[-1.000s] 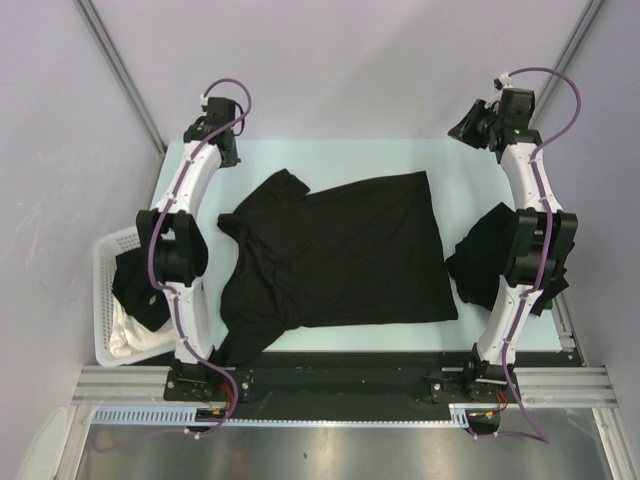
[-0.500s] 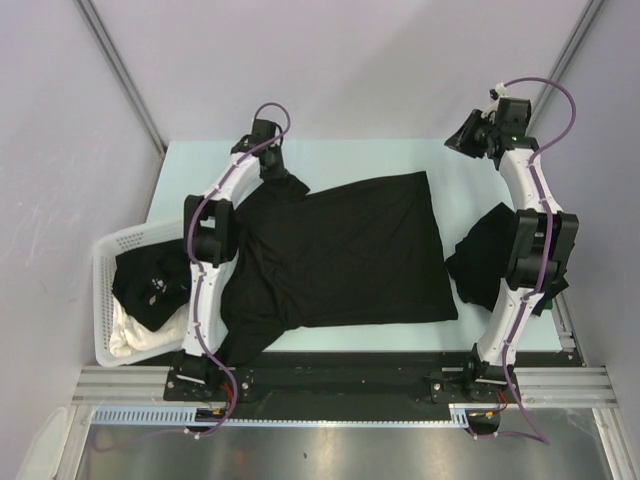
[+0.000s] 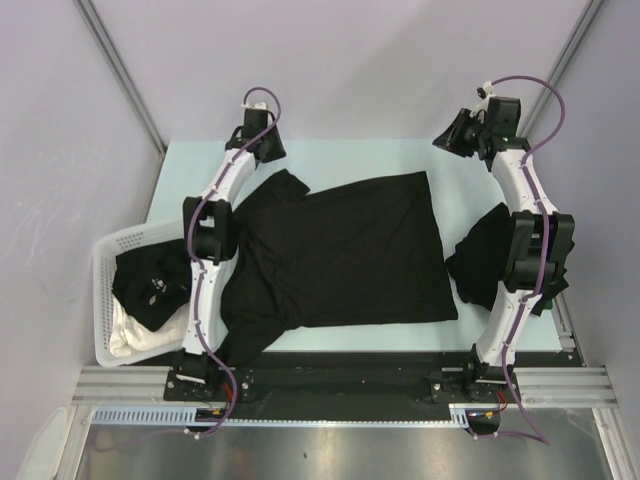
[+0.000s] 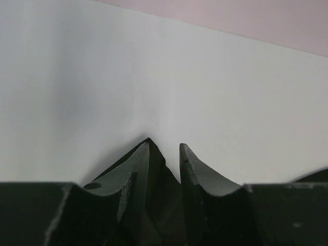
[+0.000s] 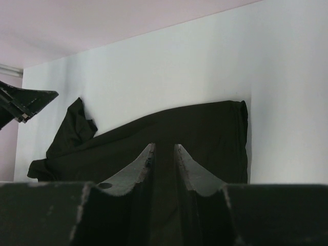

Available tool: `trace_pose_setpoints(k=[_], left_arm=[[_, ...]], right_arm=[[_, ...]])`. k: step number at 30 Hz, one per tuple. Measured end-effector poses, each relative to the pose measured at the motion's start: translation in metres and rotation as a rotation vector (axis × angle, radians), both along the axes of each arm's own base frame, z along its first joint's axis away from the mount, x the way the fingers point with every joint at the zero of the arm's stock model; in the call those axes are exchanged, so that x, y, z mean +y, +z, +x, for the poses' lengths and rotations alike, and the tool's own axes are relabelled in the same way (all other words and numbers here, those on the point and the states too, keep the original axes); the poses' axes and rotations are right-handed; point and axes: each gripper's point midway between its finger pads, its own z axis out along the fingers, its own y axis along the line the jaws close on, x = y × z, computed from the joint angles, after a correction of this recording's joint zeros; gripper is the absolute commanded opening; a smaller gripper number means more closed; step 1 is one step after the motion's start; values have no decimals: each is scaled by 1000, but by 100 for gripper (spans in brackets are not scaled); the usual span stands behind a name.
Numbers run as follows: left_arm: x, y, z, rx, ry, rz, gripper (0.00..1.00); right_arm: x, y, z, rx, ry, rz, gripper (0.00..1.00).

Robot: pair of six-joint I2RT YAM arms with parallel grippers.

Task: Fold and stack the t-shirts
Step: Flatten the tshirt out

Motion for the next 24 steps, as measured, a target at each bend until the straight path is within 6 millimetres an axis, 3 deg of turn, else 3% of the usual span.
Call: trace_pose_setpoints(k=[7, 24], left_arm=[[5, -34, -1, 58, 17, -15, 38], [12, -42, 0, 80, 29, -56, 41]], right_arm=[[2, -2, -1, 4, 7, 5, 26], [2, -2, -1, 3, 9, 5, 26]])
